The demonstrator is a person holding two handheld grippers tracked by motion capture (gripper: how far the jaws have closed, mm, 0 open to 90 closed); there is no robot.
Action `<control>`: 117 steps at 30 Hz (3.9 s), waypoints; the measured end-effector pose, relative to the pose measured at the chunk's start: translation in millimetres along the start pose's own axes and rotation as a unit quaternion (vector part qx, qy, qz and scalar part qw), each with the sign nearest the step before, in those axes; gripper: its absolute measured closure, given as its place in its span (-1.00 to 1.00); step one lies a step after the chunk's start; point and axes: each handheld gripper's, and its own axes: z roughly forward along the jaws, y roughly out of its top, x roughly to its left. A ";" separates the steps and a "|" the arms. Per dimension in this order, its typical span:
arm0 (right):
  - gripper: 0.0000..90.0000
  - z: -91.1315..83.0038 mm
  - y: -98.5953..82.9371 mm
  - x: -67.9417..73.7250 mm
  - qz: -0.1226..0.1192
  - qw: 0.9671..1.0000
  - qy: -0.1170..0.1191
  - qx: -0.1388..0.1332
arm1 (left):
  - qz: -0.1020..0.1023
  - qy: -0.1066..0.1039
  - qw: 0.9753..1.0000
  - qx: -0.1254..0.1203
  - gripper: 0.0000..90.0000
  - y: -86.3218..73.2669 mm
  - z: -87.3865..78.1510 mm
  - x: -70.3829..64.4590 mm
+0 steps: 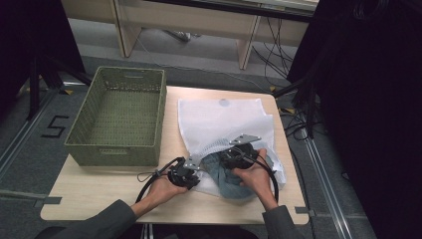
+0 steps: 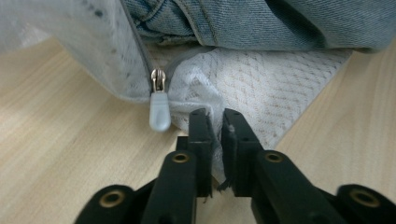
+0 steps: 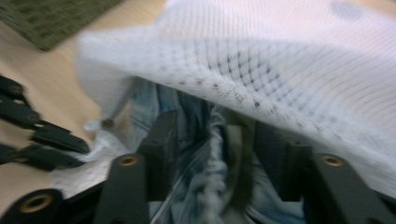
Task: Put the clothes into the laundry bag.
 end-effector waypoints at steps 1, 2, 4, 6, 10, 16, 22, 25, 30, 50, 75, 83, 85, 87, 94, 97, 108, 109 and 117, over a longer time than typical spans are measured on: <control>0.09 -8.3 0.3 1.6 -0.006 1.000 0.003 -0.010 | 0.002 0.000 1.000 -0.001 0.85 -1.4 -0.5 -1.5; 0.05 -18.2 0.2 3.1 -0.010 1.000 0.008 -0.016 | 0.002 0.000 1.000 -0.001 0.86 -1.4 -0.5 -1.5; 0.04 -27.5 -0.8 4.5 -0.008 1.000 0.017 -0.019 | 0.006 -0.001 1.000 -0.003 0.86 -1.7 -0.6 -2.9; 0.06 -49.4 -9.3 10.0 -0.001 0.998 0.060 -0.010 | 0.004 -0.003 1.000 -0.004 0.87 -2.5 -0.8 -3.1; 0.05 -46.1 -32.4 21.8 -0.012 0.997 0.079 0.019 | 0.004 -0.006 1.000 -0.003 0.87 -3.4 -1.4 -3.7; 0.22 -10.4 -56.6 32.7 -0.045 0.991 0.072 0.108 | 0.020 -0.007 1.000 0.004 0.89 -5.3 -4.3 -10.2; 0.83 15.3 -43.6 36.2 -0.104 0.987 0.029 0.118 | 0.051 0.010 0.999 0.000 0.91 -8.4 -6.6 -21.5; 0.85 22.0 -28.2 35.2 -0.101 0.990 0.015 0.099 | 0.058 0.009 0.998 0.006 0.91 -8.8 -7.8 -21.1; 0.88 44.0 12.0 11.3 -0.067 0.996 -0.053 0.036 | 0.058 0.012 0.998 0.003 0.92 -11.6 -9.5 -24.6; 0.03 -15.5 -9.9 12.6 -0.014 0.999 0.042 0.020 | 0.041 -0.003 0.999 0.024 0.89 -22.7 -22.4 -14.0; 0.85 79.2 -5.5 -22.0 -0.010 0.996 -0.075 0.046 | 0.052 -0.006 0.998 0.036 0.92 -25.0 -27.0 -13.9; 0.09 26.2 -9.6 -25.2 0.022 0.999 0.040 0.012 | 0.033 -0.004 0.998 0.052 0.88 -32.4 -36.7 -1.3; 0.03 6.9 -9.2 -24.9 0.039 0.998 0.042 0.001 | 0.029 0.002 0.998 0.055 0.86 -34.2 -39.9 2.8; 0.01 -2.7 -9.3 -28.9 0.028 0.999 0.038 0.000 | 0.030 0.013 0.998 0.056 0.83 -33.7 -43.9 5.8; -0.01 -32.6 -18.6 -49.4 0.058 0.998 0.012 -0.037 | 0.017 0.009 0.998 -0.058 0.19 -3.0 -49.6 -16.0; -0.03 -31.6 -21.6 -54.6 0.064 0.997 0.008 -0.040 | 0.014 -0.030 0.997 -0.067 -0.06 8.8 -27.9 -32.2; -0.02 -29.3 -26.6 -58.5 0.077 0.997 0.011 -0.013 | 0.090 -0.038 0.994 -0.042 0.66 47.6 47.8 -63.1; -0.02 -28.3 -27.3 -58.0 0.073 0.997 0.010 -0.016 | 0.093 -0.040 0.994 -0.043 0.76 47.4 49.4 -62.7; 0.01 -23.4 -26.8 -48.4 0.063 0.998 0.026 0.005 | 0.051 -0.071 0.995 -0.056 0.93 34.1 34.3 -67.4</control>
